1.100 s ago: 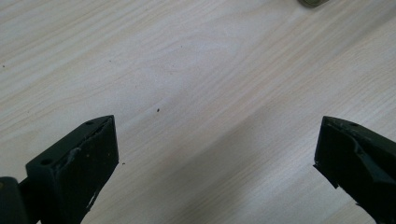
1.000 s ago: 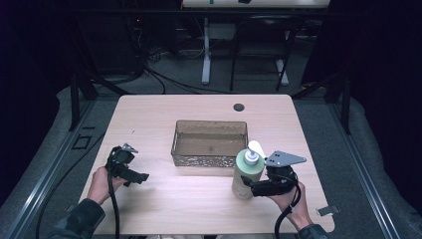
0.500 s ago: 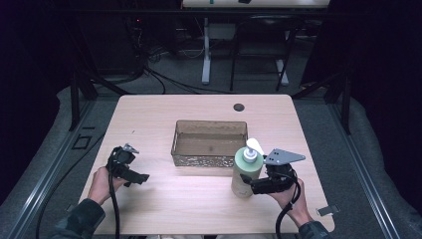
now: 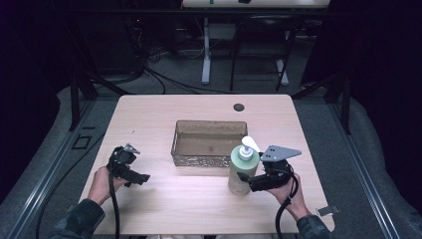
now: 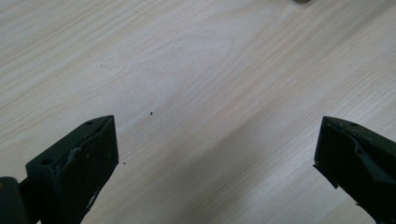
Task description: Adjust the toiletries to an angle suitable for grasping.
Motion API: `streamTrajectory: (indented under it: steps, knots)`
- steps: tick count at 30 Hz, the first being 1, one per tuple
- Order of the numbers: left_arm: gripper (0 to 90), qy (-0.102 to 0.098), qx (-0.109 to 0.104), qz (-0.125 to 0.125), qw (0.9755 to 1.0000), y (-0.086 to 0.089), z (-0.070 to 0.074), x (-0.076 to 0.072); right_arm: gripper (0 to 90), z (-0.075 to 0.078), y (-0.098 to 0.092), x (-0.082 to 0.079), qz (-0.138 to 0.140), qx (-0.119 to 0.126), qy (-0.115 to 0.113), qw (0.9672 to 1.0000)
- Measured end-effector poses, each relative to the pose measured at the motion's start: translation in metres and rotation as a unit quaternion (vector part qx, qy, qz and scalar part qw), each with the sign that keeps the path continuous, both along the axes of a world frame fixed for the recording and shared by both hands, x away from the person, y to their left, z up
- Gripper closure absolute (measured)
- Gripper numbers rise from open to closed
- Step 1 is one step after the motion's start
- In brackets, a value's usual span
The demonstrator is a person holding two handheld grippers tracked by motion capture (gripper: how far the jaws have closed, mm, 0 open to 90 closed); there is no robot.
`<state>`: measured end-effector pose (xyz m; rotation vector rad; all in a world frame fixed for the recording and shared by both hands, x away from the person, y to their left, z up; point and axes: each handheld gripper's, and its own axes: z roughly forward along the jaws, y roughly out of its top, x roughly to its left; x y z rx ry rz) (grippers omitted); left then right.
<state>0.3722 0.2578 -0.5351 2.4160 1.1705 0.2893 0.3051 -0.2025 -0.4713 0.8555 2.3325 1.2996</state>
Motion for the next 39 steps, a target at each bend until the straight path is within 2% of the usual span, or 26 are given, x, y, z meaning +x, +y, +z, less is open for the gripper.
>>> streamTrajectory:
  steps: [15,25,39]
  knots:
    - [0.0,0.001,0.003,0.009,1.0,0.004,0.0,-0.001,12.3,0.0,0.013,0.013,0.033,0.0,-0.003,0.9995]
    - [0.0,0.002,0.001,0.005,1.0,0.004,0.0,-0.001,12.3,-0.002,0.027,0.024,0.061,0.003,-0.005,0.9981]
    - [0.0,0.001,0.001,0.002,1.0,0.004,0.0,-0.001,12.3,-0.003,0.039,0.034,0.085,0.009,-0.01,0.9962]
